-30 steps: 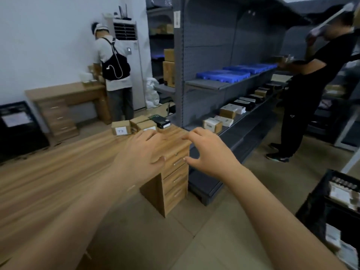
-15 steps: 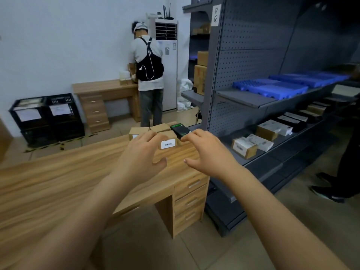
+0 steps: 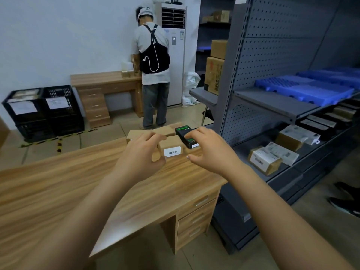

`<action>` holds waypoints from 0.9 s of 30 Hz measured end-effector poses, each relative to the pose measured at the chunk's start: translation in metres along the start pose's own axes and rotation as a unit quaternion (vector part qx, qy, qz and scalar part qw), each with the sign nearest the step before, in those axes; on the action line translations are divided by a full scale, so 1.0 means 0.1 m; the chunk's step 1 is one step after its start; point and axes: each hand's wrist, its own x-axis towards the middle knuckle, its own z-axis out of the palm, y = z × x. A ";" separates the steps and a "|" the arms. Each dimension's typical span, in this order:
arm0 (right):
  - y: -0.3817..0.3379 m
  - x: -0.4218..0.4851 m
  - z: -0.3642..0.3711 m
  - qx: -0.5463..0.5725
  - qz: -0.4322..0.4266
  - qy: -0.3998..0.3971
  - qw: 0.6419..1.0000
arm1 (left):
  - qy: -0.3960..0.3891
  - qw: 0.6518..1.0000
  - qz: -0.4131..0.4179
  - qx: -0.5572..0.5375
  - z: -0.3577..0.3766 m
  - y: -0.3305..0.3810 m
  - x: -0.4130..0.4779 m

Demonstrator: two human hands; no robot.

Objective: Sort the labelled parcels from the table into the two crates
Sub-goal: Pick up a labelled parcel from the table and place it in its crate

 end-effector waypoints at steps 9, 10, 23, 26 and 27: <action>0.33 1.17 0.60 -0.013 0.022 -0.048 0.999 | -0.022 0.998 -0.035 -0.046 0.46 -0.91 0.88; 0.38 1.28 0.66 -0.012 0.026 -0.050 0.998 | -0.030 0.998 -0.037 -0.046 0.52 -1.00 0.98; 1.13 2.20 1.43 0.047 0.075 -0.109 0.990 | -0.090 0.990 -0.088 -0.063 1.46 -1.54 1.87; 1.38 2.42 1.64 0.057 0.065 -0.134 0.987 | -0.107 0.983 -0.134 -0.069 1.71 -1.62 2.06; 1.47 2.50 1.72 0.057 0.061 -0.145 0.986 | -0.116 0.978 -0.154 -0.077 1.80 -1.64 2.12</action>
